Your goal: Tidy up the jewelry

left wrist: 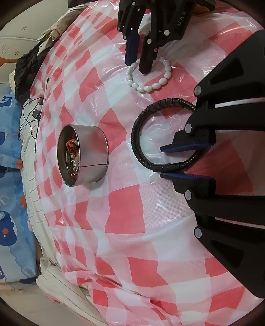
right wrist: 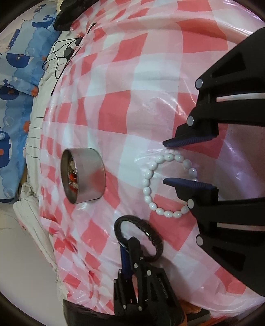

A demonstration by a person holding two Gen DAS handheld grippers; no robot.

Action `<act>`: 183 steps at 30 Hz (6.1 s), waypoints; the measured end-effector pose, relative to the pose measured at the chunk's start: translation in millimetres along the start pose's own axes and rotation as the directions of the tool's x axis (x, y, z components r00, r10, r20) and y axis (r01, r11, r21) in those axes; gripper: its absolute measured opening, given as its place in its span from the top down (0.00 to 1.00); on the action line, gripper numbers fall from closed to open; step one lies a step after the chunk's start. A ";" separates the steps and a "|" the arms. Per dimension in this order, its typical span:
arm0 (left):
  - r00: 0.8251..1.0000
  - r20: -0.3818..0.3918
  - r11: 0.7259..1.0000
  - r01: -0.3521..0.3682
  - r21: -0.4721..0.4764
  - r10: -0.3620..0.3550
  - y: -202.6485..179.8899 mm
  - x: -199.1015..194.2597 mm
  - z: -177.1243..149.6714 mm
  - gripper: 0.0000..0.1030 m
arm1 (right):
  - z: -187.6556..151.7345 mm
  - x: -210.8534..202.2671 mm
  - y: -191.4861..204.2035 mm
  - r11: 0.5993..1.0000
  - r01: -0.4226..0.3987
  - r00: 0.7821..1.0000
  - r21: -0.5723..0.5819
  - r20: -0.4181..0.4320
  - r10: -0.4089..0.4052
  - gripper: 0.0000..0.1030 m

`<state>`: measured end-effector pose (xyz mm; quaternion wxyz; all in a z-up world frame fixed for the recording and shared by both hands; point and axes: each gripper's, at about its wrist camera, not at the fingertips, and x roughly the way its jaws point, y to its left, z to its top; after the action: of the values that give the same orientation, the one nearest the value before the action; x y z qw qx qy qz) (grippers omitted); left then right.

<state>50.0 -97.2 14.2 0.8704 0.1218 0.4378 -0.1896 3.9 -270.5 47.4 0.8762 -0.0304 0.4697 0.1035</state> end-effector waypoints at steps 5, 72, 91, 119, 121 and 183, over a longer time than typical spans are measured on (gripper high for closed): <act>1.000 -0.001 1.000 -0.004 0.006 0.004 -1.5 0.7 -0.6 0.81 | -2.1 1.2 8.7 0.999 0.009 1.000 -0.045 -0.003 -0.009 0.89; 0.991 0.125 0.998 0.045 -0.050 -0.038 13.4 -32.2 16.5 0.93 | 26.1 -52.6 -24.0 0.932 -0.331 0.914 0.145 0.297 0.278 0.92; 0.984 0.177 0.995 0.044 -0.090 -0.027 30.0 -35.0 56.9 0.93 | 72.0 -54.8 -41.8 0.921 -0.365 0.887 0.138 0.351 0.299 0.92; 0.985 0.160 0.991 0.080 -0.108 -0.062 28.9 40.8 129.4 0.93 | 145.6 -19.8 -50.9 0.916 -0.388 0.871 0.097 0.364 0.330 0.92; 0.988 0.140 0.992 0.079 -0.102 -0.065 27.4 49.7 133.6 0.92 | 149.5 -15.5 -48.9 0.913 -0.396 0.869 0.095 0.360 0.340 0.92; 0.980 0.095 0.971 -0.156 -0.182 0.175 -19.2 -62.7 -70.6 0.07 | -53.3 -39.1 7.0 0.982 0.031 0.995 0.188 0.092 -0.049 0.24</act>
<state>-43.0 -73.8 22.5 0.9132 0.0710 0.3924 -0.0840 -62.1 -277.7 50.4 0.8988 0.0471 0.4337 0.0427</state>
